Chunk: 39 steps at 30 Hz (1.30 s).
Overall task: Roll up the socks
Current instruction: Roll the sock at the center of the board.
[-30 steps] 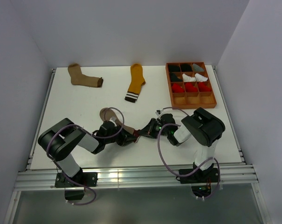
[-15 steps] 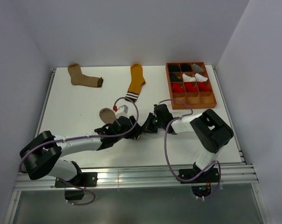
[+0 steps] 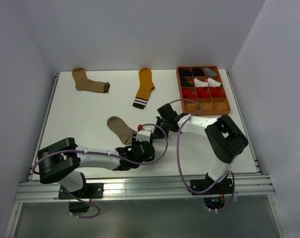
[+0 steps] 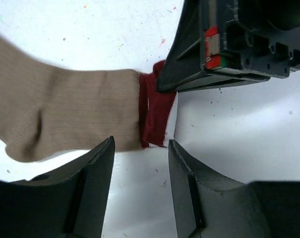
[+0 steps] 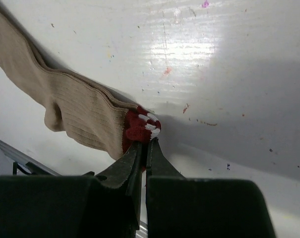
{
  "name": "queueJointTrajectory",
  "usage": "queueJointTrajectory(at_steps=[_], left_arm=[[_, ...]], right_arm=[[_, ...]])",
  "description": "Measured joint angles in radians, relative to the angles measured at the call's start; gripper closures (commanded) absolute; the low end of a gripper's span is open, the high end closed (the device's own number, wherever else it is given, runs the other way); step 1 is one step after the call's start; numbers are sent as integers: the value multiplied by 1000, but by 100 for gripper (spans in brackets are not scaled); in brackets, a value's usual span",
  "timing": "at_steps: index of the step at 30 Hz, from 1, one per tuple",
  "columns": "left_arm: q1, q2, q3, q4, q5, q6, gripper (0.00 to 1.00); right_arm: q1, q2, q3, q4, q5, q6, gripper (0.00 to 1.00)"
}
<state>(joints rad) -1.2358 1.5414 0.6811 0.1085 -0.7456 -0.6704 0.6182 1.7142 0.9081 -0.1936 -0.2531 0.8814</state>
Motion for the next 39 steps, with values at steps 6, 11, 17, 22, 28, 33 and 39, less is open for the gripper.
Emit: queueJointTrajectory(at_steps=[6,11,17,22,28,33,39], left_arm=[[-35,40,26,59,-55,107,47],[-49,53,45,121,-56,175,47],[-49,121,61,142,-56,188,50],[-49,201,84,119,-62,180,54],[-49,246,129,44,-79,145,64],[-48,267,164,-16,-93,97,79],[-39,268,177,-47,-90,37,100]], right_arm=[[20,12,28,-69,10,-8,100],[23,27,47,-92,9,-8,100],[26,45,71,-112,5,-8,100],[26,49,76,-119,4,-8,100],[26,51,81,-128,3,-9,100],[26,52,88,-137,3,-12,100],[26,51,82,-116,-5,-10,90]])
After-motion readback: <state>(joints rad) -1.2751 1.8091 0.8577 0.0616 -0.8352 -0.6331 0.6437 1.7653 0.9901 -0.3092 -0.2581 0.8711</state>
